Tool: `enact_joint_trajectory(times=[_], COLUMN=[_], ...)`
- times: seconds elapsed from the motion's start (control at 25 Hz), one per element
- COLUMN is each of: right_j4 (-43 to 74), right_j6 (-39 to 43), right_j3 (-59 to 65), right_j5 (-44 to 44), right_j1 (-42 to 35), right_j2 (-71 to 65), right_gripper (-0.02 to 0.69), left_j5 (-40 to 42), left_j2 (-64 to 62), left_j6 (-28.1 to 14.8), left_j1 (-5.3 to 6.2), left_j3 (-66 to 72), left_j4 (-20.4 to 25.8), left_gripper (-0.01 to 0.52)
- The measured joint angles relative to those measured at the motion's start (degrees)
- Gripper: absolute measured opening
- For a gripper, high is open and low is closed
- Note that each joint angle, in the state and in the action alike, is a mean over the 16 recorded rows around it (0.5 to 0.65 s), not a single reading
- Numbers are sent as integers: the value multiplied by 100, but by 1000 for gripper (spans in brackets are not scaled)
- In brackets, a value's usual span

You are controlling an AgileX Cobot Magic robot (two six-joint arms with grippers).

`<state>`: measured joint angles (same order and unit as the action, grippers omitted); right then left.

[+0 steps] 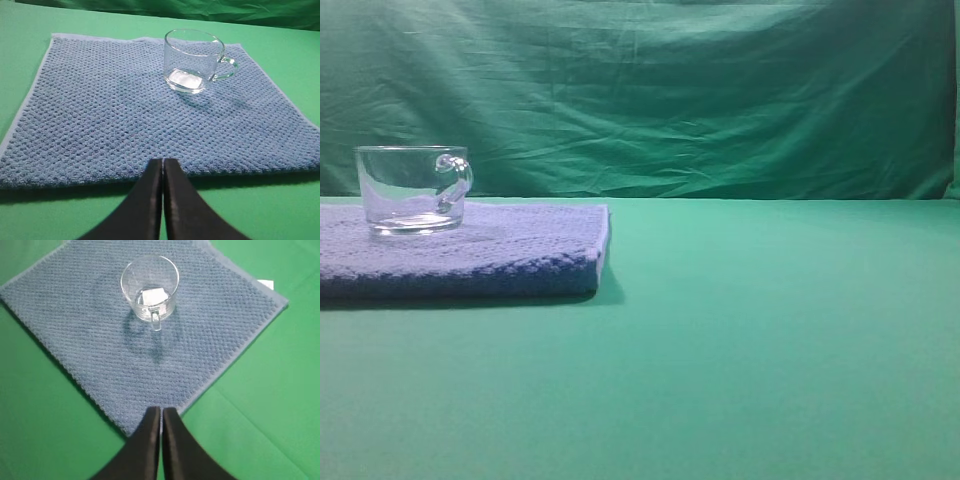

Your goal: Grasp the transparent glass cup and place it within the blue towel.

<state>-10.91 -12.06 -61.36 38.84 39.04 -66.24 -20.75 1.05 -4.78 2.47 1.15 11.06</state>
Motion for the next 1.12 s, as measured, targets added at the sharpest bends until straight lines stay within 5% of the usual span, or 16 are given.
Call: enact_joint_trajectory(times=[0.4, 1.12], right_j4=[47, 1041], right_j6=[53, 1015], right_j3=[2296, 3532], right_j5=[-890, -1016], right_j1=[0, -724], right_j2=[2466, 4718], right_gripper=[0, 0], left_j5=[0, 0], left_j2=[0, 0], left_j6=[0, 0], left_j1=[0, 0], left_j3=[0, 0], left_j4=[0, 0], left_gripper=[0, 0])
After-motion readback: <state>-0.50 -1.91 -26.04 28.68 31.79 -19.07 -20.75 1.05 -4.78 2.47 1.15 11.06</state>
